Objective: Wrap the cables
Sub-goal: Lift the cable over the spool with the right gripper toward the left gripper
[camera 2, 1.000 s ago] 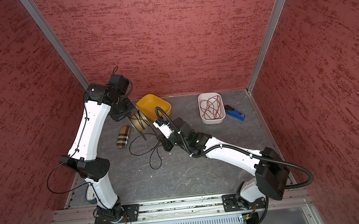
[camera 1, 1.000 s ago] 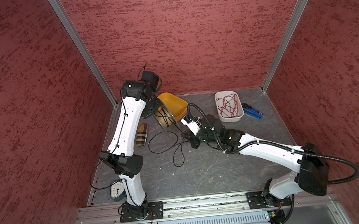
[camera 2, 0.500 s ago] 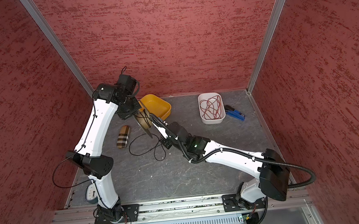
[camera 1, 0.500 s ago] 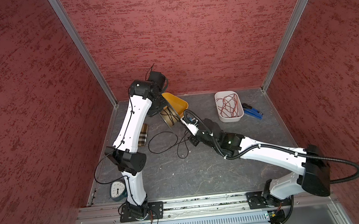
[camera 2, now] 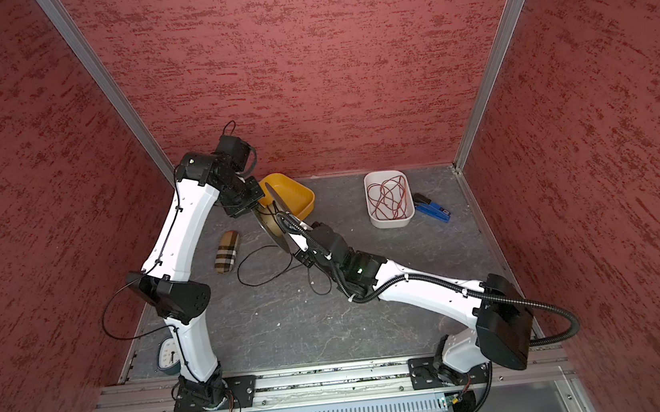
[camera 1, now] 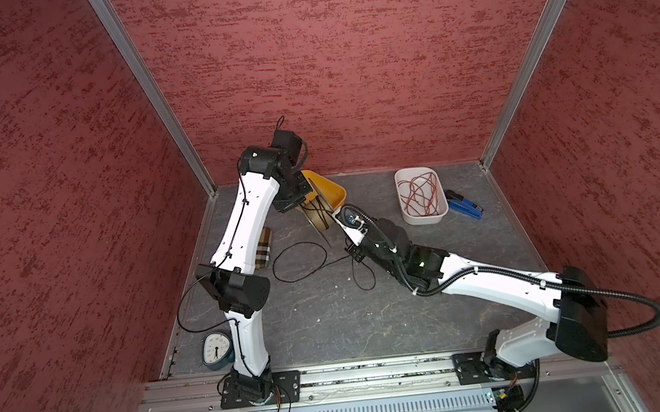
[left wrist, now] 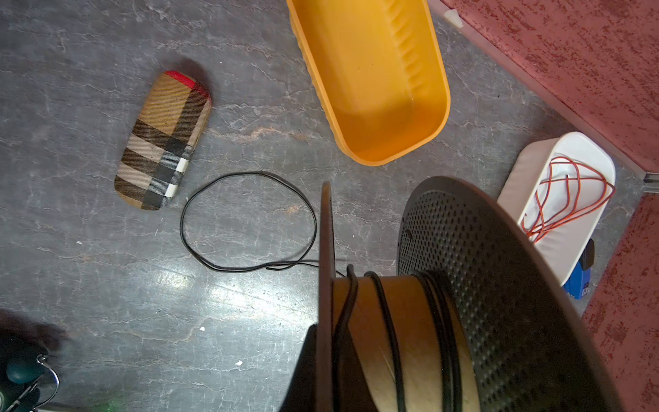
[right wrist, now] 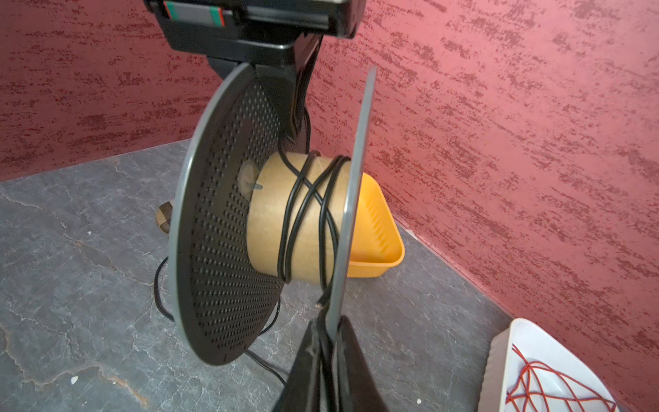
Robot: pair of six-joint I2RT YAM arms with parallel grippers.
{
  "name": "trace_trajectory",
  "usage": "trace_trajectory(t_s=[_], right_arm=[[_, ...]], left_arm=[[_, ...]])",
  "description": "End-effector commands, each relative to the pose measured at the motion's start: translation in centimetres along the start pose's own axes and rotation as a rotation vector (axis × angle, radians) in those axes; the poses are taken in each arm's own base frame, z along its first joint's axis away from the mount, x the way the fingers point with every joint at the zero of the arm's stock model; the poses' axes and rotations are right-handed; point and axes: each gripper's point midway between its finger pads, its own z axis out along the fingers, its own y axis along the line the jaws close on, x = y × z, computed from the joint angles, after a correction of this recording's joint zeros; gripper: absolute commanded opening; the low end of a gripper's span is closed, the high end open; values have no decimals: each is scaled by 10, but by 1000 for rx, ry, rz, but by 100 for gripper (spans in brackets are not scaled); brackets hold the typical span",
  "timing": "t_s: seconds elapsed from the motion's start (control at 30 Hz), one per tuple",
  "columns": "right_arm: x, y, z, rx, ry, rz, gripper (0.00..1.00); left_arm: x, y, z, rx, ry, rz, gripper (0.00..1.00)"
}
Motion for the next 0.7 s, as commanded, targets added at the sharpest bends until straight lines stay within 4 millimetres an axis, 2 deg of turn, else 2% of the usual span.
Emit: trace_trajectory(t_s=[0.0, 0.23, 0.4, 0.5, 0.67], right_arm=[[-36, -37, -16, 142, -122, 44, 19], [-32, -50, -12, 188, -109, 29, 20], [-27, -68, -13, 233, -96, 27, 24], [-26, -72, -16, 224, -95, 25, 31], [-17, -55, -17, 46, -60, 74, 50]], left_arm=[[12, 15, -6, -43, 51, 84, 0], [22, 10, -5, -32, 74, 111, 0], [25, 14, -7, -33, 80, 121, 0], [25, 19, -9, -29, 89, 115, 0], [18, 25, -20, 6, 74, 98, 0]])
